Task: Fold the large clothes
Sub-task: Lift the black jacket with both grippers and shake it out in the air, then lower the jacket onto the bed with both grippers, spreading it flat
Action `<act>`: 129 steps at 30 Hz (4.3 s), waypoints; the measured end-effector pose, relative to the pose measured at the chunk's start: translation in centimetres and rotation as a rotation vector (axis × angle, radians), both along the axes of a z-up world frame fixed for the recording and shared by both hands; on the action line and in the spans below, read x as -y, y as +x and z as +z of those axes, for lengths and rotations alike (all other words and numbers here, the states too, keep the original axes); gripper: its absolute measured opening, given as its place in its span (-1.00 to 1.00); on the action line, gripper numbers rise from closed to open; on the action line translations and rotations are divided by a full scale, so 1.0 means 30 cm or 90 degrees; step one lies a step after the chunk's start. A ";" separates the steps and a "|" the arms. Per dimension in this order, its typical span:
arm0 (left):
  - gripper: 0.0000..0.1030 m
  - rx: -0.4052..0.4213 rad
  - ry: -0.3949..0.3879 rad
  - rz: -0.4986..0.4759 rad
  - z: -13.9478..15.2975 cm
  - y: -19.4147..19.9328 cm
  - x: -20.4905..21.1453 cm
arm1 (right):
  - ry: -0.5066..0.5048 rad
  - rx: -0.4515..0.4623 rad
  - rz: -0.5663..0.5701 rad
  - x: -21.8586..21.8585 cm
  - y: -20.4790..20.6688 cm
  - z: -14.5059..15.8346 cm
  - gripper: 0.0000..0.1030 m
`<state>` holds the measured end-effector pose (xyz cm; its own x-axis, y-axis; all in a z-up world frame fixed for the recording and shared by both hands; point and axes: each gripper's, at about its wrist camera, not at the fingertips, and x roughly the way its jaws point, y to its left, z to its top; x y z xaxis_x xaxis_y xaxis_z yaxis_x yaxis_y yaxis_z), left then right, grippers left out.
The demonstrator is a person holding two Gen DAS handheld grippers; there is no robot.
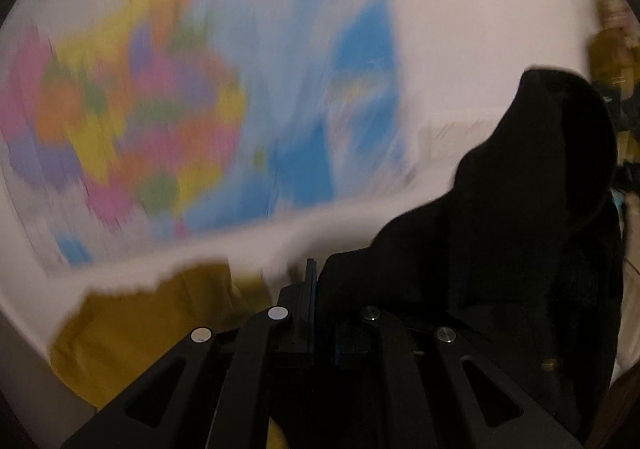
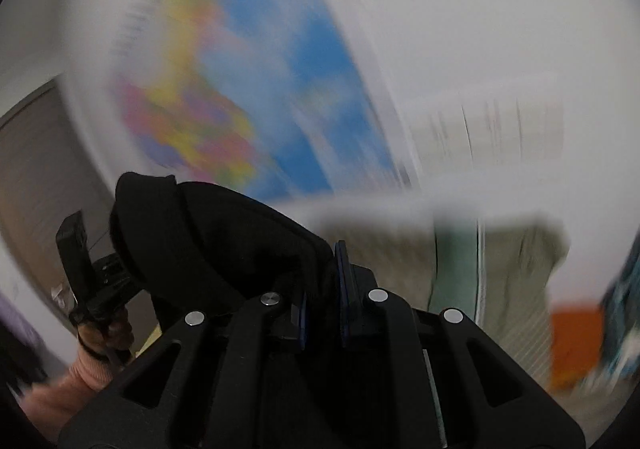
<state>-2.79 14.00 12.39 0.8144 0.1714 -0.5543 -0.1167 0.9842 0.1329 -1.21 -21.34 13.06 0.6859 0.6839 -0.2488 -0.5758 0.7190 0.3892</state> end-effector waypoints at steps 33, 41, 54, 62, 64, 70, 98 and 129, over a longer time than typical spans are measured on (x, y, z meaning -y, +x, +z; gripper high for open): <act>0.43 -0.209 -0.050 -0.032 -0.540 0.459 -0.201 | -0.072 -0.299 0.048 -0.111 0.663 -0.568 -0.92; 0.53 -0.195 -0.019 -0.068 -0.525 0.445 -0.095 | -0.269 -0.062 -0.122 -0.258 0.573 -0.340 -0.93; 0.55 -0.157 -0.016 -0.121 -0.462 0.204 -0.126 | -0.160 -0.150 -0.056 0.027 0.206 -0.470 0.60; 0.63 -0.164 -0.066 -0.160 -0.487 -0.123 -0.152 | -0.270 -0.219 0.008 -0.052 -0.173 -0.766 0.54; 0.65 -0.184 -0.079 -0.169 -0.519 -0.173 -0.140 | -0.249 -0.229 -0.001 -0.029 -0.178 -0.798 -0.35; 0.66 -0.198 -0.103 -0.217 -0.527 -0.302 -0.128 | -0.123 -0.137 -0.089 0.159 -0.216 -0.554 -0.99; 0.36 -0.234 -0.181 -0.246 -0.657 -0.436 -0.156 | -0.066 -0.176 -0.152 0.155 -0.445 -0.672 -0.81; -0.63 -0.147 -0.036 0.110 -0.326 -0.378 -0.485 | -0.110 -0.002 -0.101 -0.050 -0.379 -0.478 0.58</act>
<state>-14.11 28.54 2.62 0.6274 0.2600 -0.7340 -0.2560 0.9591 0.1209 -12.57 -19.83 -1.27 0.7810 0.5138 -0.3550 -0.4488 0.8571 0.2531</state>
